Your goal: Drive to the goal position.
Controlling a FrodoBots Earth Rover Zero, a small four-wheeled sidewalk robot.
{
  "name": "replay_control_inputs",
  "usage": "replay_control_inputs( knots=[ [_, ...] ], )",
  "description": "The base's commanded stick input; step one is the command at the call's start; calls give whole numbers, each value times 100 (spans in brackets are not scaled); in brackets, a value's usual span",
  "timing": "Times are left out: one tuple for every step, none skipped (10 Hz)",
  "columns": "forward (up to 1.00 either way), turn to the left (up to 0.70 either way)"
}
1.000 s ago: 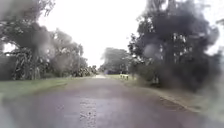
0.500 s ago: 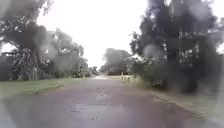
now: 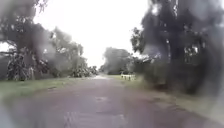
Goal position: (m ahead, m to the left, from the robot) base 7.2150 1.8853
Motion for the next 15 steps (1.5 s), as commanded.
replay_control_inputs(
  knots=[
    [85,0],
    [85,0],
    [85,0],
    [85,0],
    [85,0],
    [85,26],
    [85,29],
    [85,32],
    [85,24],
    [85,3],
    [85,0],
    [85,0],
    [85,0],
    [85,0],
    [85,0]
  ],
)
